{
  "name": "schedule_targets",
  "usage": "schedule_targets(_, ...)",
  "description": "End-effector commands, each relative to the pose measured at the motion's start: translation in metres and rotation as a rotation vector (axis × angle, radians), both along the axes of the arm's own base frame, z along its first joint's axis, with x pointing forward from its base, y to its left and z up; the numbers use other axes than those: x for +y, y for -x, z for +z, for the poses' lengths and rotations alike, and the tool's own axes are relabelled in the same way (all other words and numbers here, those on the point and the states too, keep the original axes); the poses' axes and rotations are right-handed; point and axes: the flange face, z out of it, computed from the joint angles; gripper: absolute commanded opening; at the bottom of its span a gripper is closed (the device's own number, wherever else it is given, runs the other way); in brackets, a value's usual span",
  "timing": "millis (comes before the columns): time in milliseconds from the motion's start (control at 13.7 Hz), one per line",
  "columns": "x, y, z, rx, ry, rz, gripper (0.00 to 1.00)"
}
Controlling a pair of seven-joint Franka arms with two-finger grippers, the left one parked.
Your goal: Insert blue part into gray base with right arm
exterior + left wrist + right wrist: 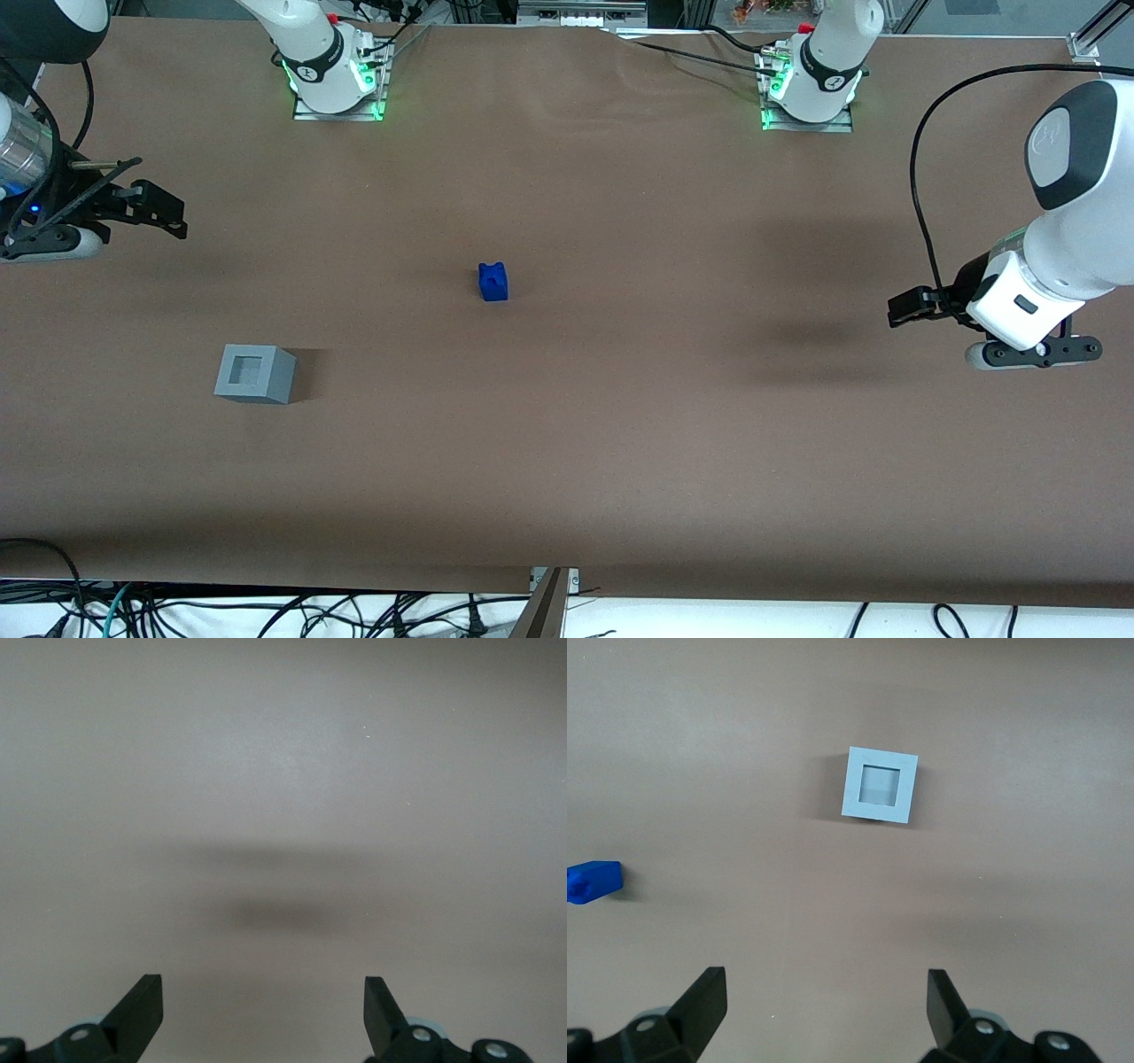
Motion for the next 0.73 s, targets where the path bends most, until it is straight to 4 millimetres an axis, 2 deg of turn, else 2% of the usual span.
schedule_targets(0,0.024,0.009,0.005,0.024,0.002,0.033,1.0)
schedule_targets(73,0.043,0.011,0.004,0.03,0.001,0.061,1.0)
schedule_targets(146,0.052,0.012,-0.005,0.056,0.001,0.075,1.0)
schedule_targets(218,0.07,0.012,-0.019,0.096,0.004,0.111,1.0)
schedule_targets(364,0.132,0.018,-0.048,0.161,-0.002,0.209,1.0)
schedule_targets(510,0.179,0.021,-0.085,0.22,-0.008,0.274,1.0)
schedule_targets(655,0.23,0.027,-0.115,0.21,0.003,0.187,1.0)
